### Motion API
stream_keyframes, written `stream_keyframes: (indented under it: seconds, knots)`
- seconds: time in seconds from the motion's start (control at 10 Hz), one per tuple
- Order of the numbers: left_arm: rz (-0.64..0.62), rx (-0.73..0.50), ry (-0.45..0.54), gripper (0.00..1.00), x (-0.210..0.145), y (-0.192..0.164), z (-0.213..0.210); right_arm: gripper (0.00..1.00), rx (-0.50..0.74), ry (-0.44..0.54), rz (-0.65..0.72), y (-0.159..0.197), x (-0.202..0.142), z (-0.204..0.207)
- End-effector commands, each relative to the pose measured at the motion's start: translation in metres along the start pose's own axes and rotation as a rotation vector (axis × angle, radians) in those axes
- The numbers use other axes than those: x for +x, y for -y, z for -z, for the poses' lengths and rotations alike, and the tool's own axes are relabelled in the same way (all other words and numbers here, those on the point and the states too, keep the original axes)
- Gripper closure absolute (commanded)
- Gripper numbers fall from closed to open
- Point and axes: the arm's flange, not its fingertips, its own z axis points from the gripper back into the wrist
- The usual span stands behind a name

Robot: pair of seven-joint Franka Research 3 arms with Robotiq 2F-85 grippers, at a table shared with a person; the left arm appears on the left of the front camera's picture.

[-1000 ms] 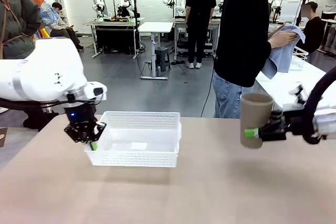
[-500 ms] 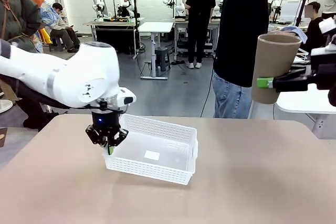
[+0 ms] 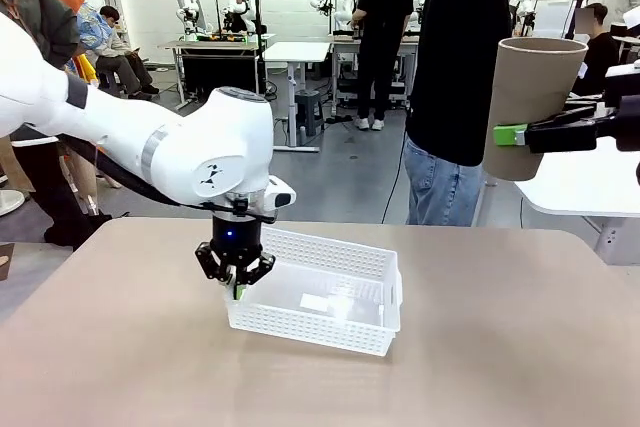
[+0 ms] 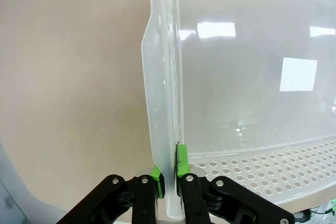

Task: Clean and organize the cups into the basket.
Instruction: Pick up the Organizing basket and move it to the center of the table, then pick up the Reusable plastic cup from the right side of the table and place it inside the Organizing basket.

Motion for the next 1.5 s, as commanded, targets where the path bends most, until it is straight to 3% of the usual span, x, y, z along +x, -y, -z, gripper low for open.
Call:
stream_keyframes:
  seconds: [0.0, 0.1, 0.6, 1.1, 1.2, 1.4]
  knots:
    - [-0.059, 0.003, -0.004, 1.0, 0.006, 0.015, -0.002, 0.98, 0.008, -0.066, 0.023, -0.007, -0.032, -0.009]
    - [-0.08, -0.006, -0.001, 1.0, 0.005, 0.013, 0.0, 0.98, 0.0, 0.0, 0.0, 0.0, 0.0, 0.0]
    - [-0.185, -0.053, 0.001, 1.0, 0.004, 0.018, 0.0, 0.98, 0.0, 0.0, 0.0, 0.0, 0.0, 0.0]
    - [-0.149, -0.035, -0.009, 1.0, 0.003, 0.011, 0.0, 0.98, 0.0, 0.0, 0.0, 0.0, 0.0, 0.0]
    - [-0.149, -0.035, -0.009, 1.0, 0.003, 0.011, 0.0, 0.19, 0.002, -0.025, -0.015, 0.001, -0.002, -0.001]
    - [-0.149, -0.035, -0.009, 1.0, 0.003, 0.011, 0.0, 0.19, -0.002, -0.323, -0.269, -0.024, -0.019, 0.049]
